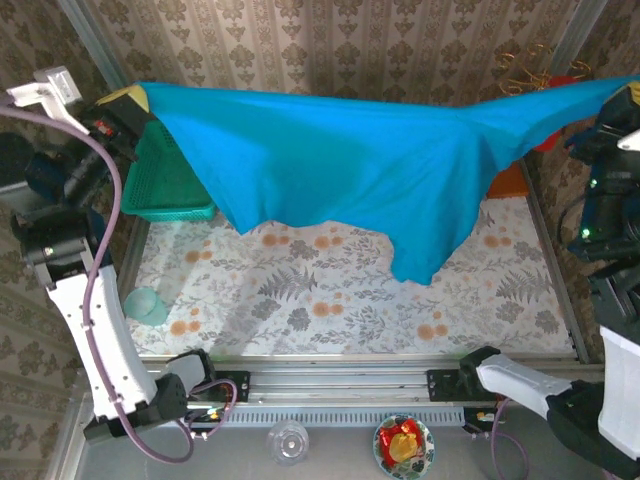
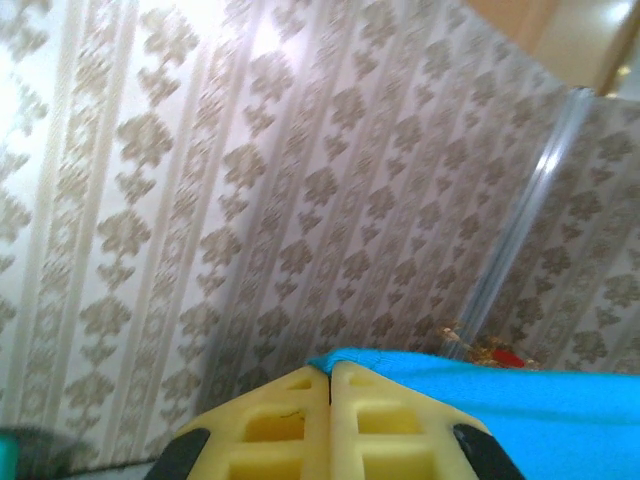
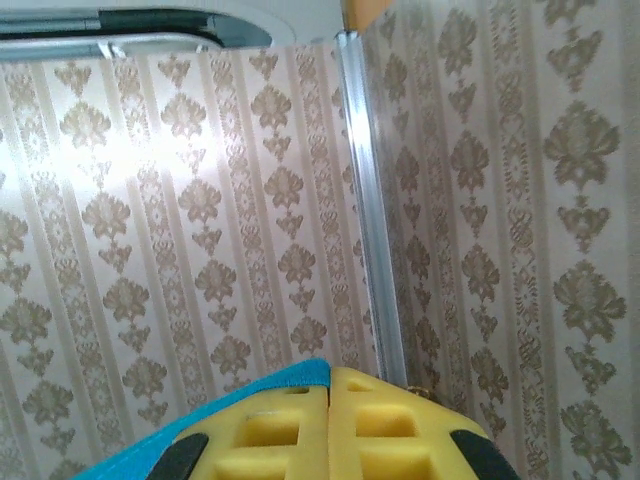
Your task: Fold the inside-out t-shirt
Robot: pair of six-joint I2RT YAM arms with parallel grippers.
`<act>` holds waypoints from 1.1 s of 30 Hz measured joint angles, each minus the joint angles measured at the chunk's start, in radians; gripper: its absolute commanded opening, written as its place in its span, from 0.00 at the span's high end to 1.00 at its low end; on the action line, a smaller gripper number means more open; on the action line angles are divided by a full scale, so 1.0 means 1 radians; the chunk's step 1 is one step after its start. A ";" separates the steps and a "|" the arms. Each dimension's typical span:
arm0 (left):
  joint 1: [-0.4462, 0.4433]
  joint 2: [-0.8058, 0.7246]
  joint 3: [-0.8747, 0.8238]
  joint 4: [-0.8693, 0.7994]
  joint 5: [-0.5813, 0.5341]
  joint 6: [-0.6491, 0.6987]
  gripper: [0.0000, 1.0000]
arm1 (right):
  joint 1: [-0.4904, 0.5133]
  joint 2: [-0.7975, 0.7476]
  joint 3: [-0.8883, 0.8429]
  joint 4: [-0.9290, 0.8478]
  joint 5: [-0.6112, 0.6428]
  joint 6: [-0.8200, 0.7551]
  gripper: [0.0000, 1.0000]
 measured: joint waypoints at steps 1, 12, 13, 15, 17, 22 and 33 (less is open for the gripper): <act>0.000 -0.014 -0.005 0.024 0.007 -0.008 1.00 | 0.000 -0.018 -0.016 0.014 0.000 -0.001 1.00; 0.000 -0.116 -0.023 0.219 0.073 -0.102 1.00 | 0.000 -0.084 -0.008 0.143 0.007 -0.074 1.00; 0.000 -0.111 -0.019 0.225 0.073 -0.106 1.00 | 0.000 -0.067 0.016 0.146 0.007 -0.081 1.00; 0.000 -0.094 -0.011 0.237 0.073 -0.113 1.00 | 0.000 -0.028 0.061 0.153 0.007 -0.094 1.00; -0.002 -0.065 -0.007 0.251 0.072 -0.117 1.00 | 0.000 0.024 0.104 0.166 0.007 -0.114 1.00; -0.086 0.024 -0.041 0.249 0.037 -0.071 1.00 | -0.028 0.175 0.150 0.183 0.004 -0.139 1.00; -0.282 0.409 -0.303 0.237 -0.149 0.127 1.00 | -0.253 0.609 0.008 0.155 -0.116 0.099 1.00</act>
